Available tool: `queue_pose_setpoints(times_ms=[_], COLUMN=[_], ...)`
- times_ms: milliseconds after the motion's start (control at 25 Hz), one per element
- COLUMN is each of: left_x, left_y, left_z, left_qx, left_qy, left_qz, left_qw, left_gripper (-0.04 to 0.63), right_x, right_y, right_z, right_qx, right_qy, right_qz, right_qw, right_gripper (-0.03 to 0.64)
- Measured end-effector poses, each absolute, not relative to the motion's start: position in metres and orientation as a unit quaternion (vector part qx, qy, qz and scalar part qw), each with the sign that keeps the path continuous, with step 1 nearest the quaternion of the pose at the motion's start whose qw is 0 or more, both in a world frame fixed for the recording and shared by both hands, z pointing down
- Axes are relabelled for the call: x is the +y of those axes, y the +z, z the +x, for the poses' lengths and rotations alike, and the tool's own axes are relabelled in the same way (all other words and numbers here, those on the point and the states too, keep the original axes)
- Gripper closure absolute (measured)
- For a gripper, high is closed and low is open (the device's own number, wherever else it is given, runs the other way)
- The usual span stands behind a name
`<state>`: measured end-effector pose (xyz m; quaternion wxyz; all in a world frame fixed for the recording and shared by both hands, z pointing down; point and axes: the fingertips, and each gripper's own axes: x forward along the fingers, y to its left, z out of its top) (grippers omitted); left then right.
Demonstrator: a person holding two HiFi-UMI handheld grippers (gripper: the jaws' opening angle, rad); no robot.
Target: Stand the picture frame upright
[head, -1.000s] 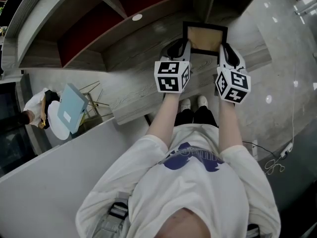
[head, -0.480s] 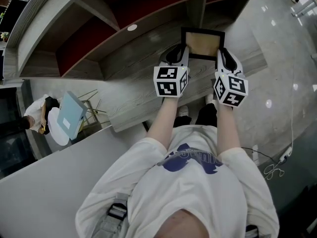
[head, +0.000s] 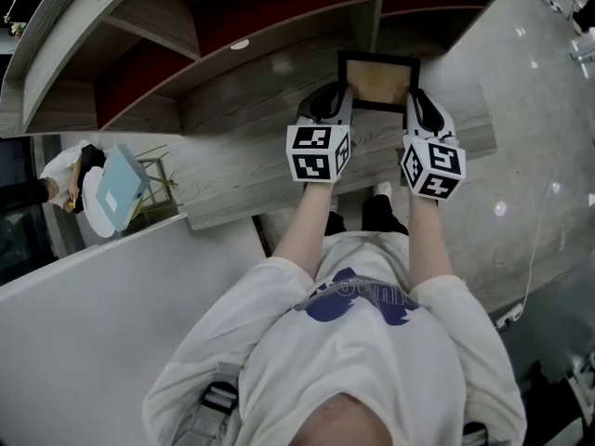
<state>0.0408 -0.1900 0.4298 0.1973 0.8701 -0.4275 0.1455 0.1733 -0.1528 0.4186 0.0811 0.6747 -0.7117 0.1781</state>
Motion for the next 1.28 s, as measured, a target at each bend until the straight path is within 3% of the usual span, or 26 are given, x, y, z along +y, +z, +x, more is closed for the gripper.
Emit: queue_pose_setpoints(times_ms=[560, 1280], left_x=[-0.196, -0.231], left_y=[0.473, 0.517], left_z=[0.064, 0.059], left_qx=[-0.507, -0.486], left_qy=[0.144, 0.108], left_qz=[0.822, 0.847], left_qw=[0.213, 0.185], left_gripper=[0.520, 0.517], right_x=[-0.185, -0.219], right_y=[0.463, 0.507], right_z=[0.201, 0.194], right_qx=[-0.795, -0.807], right_qy=[0.179, 0.151], right_qz=[0.574, 0.566], right_qw=[0.083, 0.075], right_gripper=[0.552, 0.551])
